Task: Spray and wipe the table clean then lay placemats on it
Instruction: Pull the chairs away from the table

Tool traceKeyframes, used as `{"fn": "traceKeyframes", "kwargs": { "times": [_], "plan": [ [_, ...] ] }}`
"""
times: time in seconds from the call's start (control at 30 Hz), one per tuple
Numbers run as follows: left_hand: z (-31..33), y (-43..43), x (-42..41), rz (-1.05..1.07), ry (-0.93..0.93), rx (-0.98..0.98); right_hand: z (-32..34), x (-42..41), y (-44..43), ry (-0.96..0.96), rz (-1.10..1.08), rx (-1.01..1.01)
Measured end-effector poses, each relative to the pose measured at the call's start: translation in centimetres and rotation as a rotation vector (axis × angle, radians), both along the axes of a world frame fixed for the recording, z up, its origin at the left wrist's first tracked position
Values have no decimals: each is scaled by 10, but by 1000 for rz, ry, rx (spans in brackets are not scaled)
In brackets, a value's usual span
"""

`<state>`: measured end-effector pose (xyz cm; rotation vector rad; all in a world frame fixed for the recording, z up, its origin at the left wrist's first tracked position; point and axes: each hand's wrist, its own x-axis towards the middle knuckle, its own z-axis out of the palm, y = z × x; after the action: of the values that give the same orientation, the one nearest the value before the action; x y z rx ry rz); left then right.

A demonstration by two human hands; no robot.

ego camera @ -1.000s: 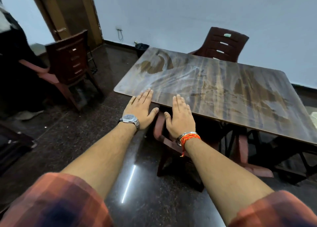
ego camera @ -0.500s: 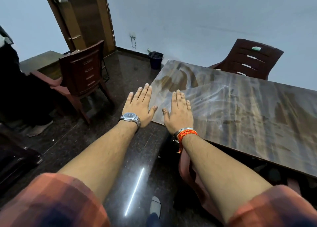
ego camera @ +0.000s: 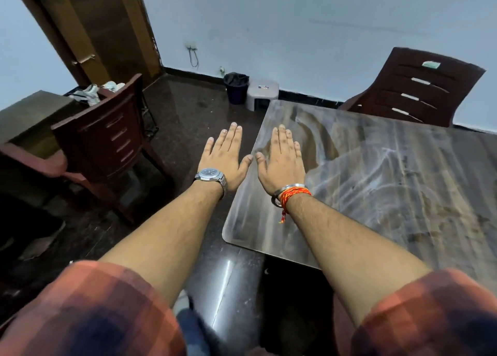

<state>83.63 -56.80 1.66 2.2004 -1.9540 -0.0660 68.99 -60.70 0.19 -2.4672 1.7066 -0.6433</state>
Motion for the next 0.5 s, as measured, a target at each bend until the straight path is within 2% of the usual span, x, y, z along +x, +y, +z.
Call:
{"fn": "traceKeyframes", "kwargs": {
  "times": [0.23,0.5],
  "plan": [
    [-14,-118,104,-131,29,80,-18,98,-98,40,-208,39],
    [-5,-234,161,-318,33,87,-1,153,-185,65,-366,37]
  ]
}}
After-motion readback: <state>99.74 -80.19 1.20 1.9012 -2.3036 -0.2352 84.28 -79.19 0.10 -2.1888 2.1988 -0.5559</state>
